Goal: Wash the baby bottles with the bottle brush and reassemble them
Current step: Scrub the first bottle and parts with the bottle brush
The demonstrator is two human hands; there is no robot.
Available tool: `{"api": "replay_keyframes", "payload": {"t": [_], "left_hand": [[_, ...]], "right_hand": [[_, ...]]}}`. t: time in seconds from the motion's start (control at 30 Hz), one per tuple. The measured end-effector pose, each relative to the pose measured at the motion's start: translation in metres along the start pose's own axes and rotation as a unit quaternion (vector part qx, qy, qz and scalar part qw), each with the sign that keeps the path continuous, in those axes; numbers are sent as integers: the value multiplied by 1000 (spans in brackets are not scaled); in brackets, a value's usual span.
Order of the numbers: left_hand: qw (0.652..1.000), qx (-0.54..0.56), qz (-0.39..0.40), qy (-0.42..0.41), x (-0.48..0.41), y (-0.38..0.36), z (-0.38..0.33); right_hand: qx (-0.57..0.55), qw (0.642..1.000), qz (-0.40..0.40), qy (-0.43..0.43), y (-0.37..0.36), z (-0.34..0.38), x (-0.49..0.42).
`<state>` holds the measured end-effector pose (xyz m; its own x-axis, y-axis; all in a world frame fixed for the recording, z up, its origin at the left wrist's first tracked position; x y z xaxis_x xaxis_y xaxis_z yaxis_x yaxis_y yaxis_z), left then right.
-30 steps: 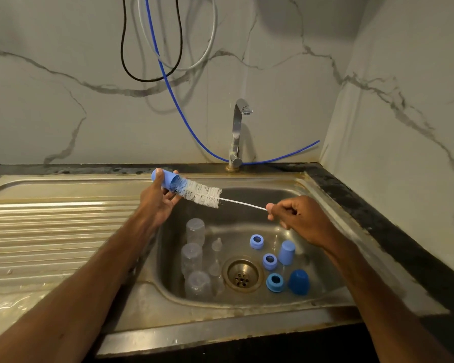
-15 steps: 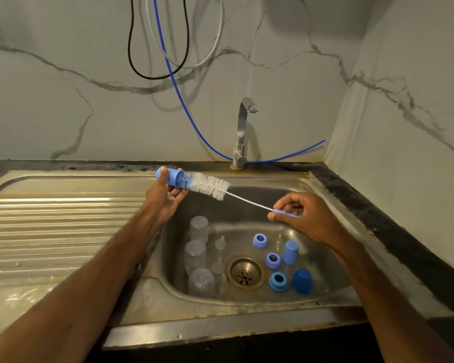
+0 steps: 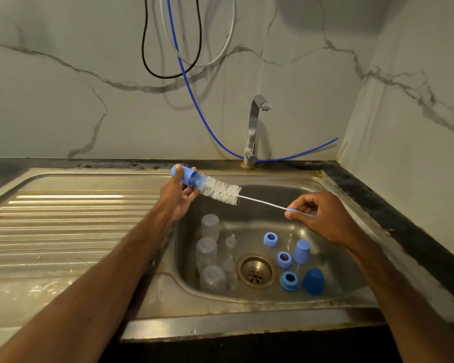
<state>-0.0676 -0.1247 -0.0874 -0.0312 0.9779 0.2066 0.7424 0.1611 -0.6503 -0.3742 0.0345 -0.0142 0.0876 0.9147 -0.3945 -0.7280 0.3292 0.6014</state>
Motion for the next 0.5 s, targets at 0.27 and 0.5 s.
{"api": "replay_keyframes", "payload": {"t": [0.27,0.5], "left_hand": [[1000,6,-2,0,-2,0,-2],[1000,-24,4,-4,-4,1,1]], "right_hand": [[-19,995,85,-53,-20,-1,5],[6,996,85,-40,-15,-2,5]]}}
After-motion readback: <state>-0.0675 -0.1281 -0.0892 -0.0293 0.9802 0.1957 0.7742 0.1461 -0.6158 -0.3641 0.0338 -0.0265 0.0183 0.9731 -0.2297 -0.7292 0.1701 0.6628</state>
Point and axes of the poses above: each hand's wrist, its own x-axis away from the middle knuckle, its own y-axis out of the back of the hand, z = x × y, the point moved 9 cm from there along -x, towards the middle knuckle, and after that the axes turned 5 degrees about -z, right-handed, at the moved point
